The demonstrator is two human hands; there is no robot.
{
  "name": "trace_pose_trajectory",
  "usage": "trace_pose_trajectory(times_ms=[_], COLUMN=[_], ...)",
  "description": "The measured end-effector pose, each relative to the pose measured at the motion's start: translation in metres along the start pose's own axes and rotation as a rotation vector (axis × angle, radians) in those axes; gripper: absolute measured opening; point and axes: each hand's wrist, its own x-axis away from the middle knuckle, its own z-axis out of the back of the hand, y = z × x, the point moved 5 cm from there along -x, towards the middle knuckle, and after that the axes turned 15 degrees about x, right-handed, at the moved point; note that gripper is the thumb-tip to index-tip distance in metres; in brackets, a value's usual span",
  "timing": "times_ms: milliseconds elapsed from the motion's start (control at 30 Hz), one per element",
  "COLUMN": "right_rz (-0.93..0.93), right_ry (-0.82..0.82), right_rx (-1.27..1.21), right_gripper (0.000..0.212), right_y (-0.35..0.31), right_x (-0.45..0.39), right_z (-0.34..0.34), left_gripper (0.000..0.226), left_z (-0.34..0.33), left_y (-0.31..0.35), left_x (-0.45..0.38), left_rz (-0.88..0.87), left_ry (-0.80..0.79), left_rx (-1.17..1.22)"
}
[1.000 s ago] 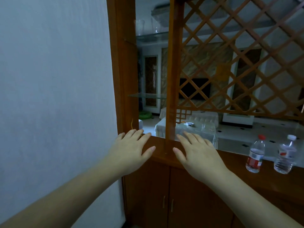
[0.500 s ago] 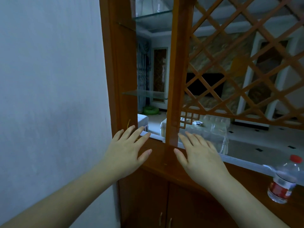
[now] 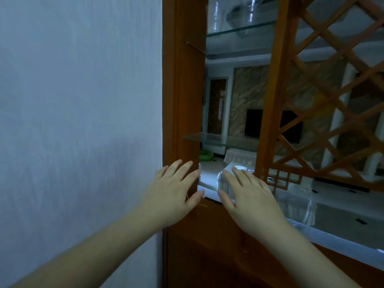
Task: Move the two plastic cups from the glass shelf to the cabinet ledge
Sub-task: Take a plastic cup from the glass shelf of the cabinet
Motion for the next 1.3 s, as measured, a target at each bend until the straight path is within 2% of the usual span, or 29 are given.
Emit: trace_pose_trajectory(times_ms=[167,367,767,933,1133,1300], right_rz=[0.003,-0.007,0.010,0.014,0.046,0.043], right_ry=[0.042,0.087,0.318,0.397,0.456,0.580], right_rx=[0.030,0.114,0.209,0.178,0.094,0.060], right_gripper=[0.060,0.060,0.058,0.057,0.057,0.058], right_y=[-0.017,-0.005,0.060,0.092,0.118,0.125], right_x=[-0.050,-0.098,-0.177,-0.209,-0.243,-0.264], right_z=[0.002,0.011,0.048,0.066,0.085,0.115], left_gripper=[0.063,0.059,0.060,0.056,0.053,0.053], left_z=[0.006,0.013,0.042,0.052,0.058,0.073], left_y=[-0.036,-0.053,-0.026,-0.019,-0.018,-0.014], left_x=[-0.036,-0.081,-0.203,-0.252,-0.284,-0.305], left_rz=[-0.045,-0.098,-0.198,-0.177,-0.205,-0.272], left_ry=[0.022,0.082,0.232,0.242,0.364,0.457], left_rx=[-0.019,-0.027,-0.012,0.128,0.219,0.320])
